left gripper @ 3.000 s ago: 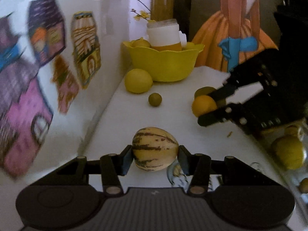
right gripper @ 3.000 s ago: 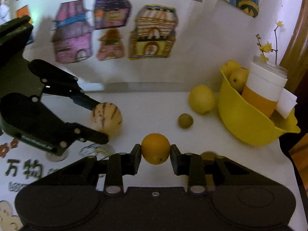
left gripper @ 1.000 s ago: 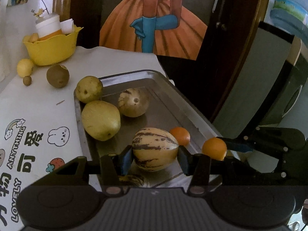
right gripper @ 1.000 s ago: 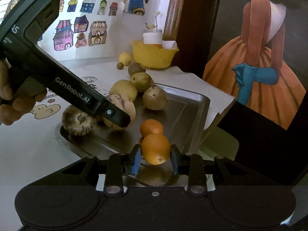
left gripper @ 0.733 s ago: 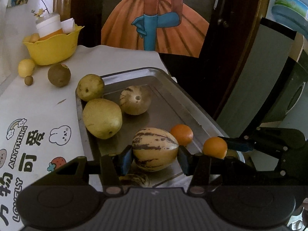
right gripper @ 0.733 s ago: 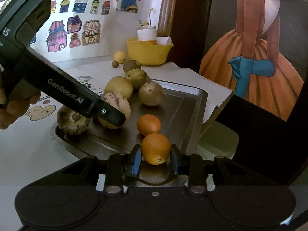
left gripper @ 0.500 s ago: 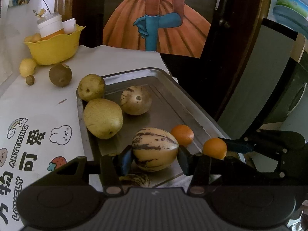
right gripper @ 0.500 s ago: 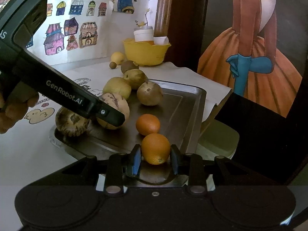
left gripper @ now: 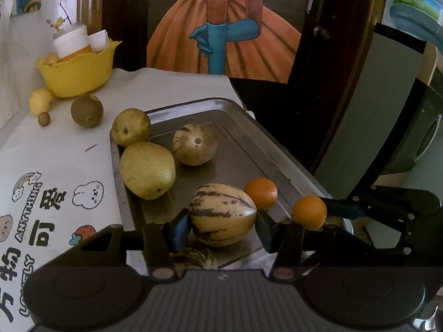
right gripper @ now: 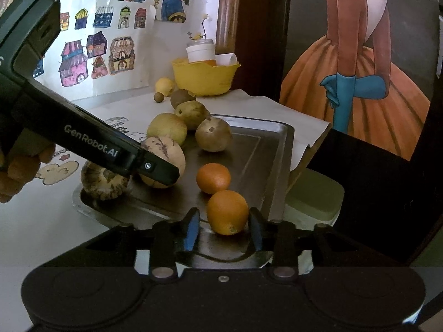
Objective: Organize fruits
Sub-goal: 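Lower both held fruits toward the tray with both tools, then open both tools to release the striped fruit and orange into the tray, then move both open tools toward the kiwis beside the yellow bowl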
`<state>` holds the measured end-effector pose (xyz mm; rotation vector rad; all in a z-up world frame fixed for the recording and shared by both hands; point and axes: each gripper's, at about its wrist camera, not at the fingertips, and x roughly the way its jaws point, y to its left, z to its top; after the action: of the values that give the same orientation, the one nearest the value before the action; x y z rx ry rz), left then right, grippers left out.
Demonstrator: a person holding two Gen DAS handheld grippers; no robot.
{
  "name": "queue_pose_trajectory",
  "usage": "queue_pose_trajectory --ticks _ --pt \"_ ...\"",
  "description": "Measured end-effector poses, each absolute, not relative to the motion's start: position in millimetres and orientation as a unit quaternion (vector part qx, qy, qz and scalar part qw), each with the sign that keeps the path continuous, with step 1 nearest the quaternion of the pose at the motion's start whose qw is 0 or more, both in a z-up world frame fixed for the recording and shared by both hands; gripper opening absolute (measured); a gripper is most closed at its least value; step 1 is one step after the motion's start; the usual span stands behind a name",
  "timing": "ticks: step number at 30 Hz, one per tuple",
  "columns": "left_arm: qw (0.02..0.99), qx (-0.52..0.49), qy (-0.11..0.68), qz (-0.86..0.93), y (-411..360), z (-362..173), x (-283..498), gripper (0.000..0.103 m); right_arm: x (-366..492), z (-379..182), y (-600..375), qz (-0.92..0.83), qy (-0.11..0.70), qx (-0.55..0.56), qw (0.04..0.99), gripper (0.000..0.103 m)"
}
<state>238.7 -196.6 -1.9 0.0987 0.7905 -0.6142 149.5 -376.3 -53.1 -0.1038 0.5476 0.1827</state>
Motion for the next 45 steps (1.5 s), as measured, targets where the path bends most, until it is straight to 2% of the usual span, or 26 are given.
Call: queue_pose_trajectory --ticks 2,8,11,14,16,19,27,37,45 --pt "0.875 0.037 0.383 -0.293 -194 -1 239 0.056 147 -52 -375 0.089 0.267 -0.054 0.958 0.047" --pt "0.886 0.037 0.363 -0.287 -191 12 229 0.07 138 -47 -376 0.087 0.259 -0.049 0.961 0.057" --pt "0.892 0.029 0.349 -0.285 -189 22 221 0.077 130 -43 -376 0.078 0.252 -0.049 0.963 0.072" --pt "0.901 0.009 0.335 -0.276 -182 31 213 0.089 121 -38 -375 0.068 0.244 -0.039 0.967 0.084" --pt "0.908 -0.009 0.325 -0.263 -175 35 206 0.101 113 -36 -372 0.061 0.233 -0.036 0.97 0.093" --pt "0.921 -0.041 0.308 -0.236 -161 40 195 0.102 101 -33 -366 0.056 0.222 -0.018 0.973 0.102" --pt "0.945 -0.076 0.27 -0.166 -123 44 156 0.102 74 -27 -341 0.054 0.219 0.01 0.974 0.102" --pt "0.951 -0.104 0.284 -0.067 -53 16 106 0.103 49 -23 -303 0.065 0.25 0.043 0.965 0.102" --pt "0.949 -0.108 0.296 0.001 -9 4 61 0.103 33 -17 -269 0.088 0.27 0.025 0.958 0.102"
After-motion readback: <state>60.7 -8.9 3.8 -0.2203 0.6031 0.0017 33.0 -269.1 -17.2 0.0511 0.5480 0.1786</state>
